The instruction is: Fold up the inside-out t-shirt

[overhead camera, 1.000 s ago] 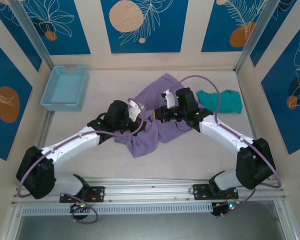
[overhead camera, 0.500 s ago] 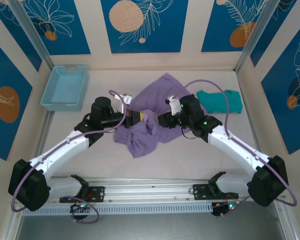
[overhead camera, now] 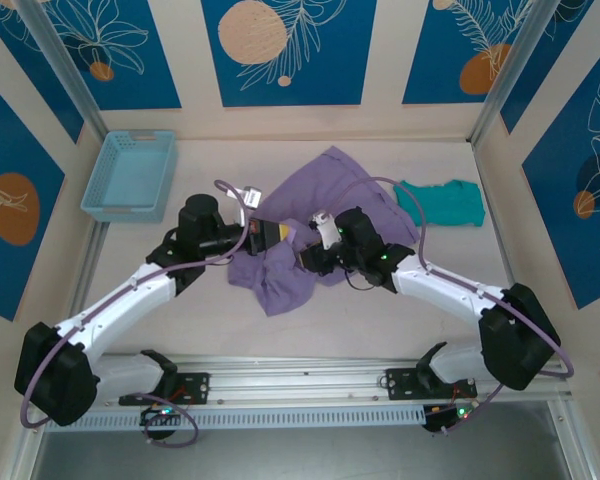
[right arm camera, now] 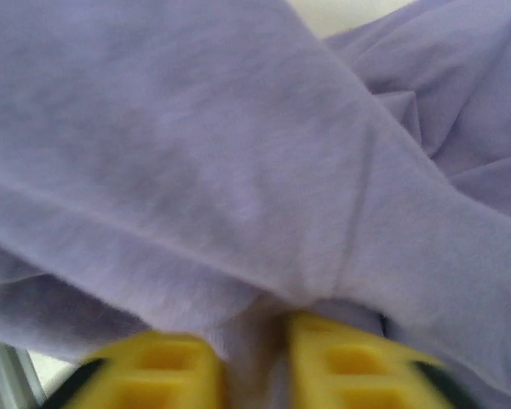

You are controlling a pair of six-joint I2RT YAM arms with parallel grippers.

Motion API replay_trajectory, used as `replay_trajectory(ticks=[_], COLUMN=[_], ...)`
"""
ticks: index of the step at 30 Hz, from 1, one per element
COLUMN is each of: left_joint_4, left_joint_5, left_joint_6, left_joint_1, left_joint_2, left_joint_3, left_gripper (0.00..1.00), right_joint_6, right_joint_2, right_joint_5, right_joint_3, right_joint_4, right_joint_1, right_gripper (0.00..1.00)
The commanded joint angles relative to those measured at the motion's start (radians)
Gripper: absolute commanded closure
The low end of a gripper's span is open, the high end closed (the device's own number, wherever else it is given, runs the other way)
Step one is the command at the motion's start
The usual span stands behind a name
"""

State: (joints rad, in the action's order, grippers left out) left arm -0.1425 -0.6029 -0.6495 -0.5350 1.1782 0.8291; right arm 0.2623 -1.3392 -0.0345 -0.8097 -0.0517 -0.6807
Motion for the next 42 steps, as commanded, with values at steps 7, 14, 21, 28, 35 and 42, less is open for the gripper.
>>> replay_trajectory(ticks=[7,14,21,28,35,42], left_joint_4=[-0.123,0.007,0.298,0.277,0.152,0.113], left_joint_5=[0.033,0.032,0.224,0.177,-0.018,-0.066], left_joint_6=[-0.131,-0.02,0.193,0.284,0.311,0.38], left_joint_1=[0.201,0.237,0.2,0.067,0.032,0.032], left_joint_2=[0.028,0.098,-0.019,-0.155,-0.02,0.111], left_joint_3=[-0.07,-0.018,-0.023,-0.074,-0.033,0.027], left_gripper=[1.0,0.87,0.66,0.58,0.57,0.52], right_joint_6=[0.137,0.183,0.199,0.203,0.205,0.196], right_joint_2=[0.112,0.059,0.01,-0.012,-0.011,0.005], right_joint_5=[-0.525,-0.578,-0.575,-0.574,-0.577,-0.57], right_joint_3=[0.086,0.069,0.043,0.031,0.033,0.038], right_joint_4=[0.31,0.378,0.388,0.386,0.392,0.38], right_joint_1=[0.124,0.139,0.151,0.159,0.159,0.16], right_gripper=[1.0,1.0,1.0,1.0,1.0,1.0])
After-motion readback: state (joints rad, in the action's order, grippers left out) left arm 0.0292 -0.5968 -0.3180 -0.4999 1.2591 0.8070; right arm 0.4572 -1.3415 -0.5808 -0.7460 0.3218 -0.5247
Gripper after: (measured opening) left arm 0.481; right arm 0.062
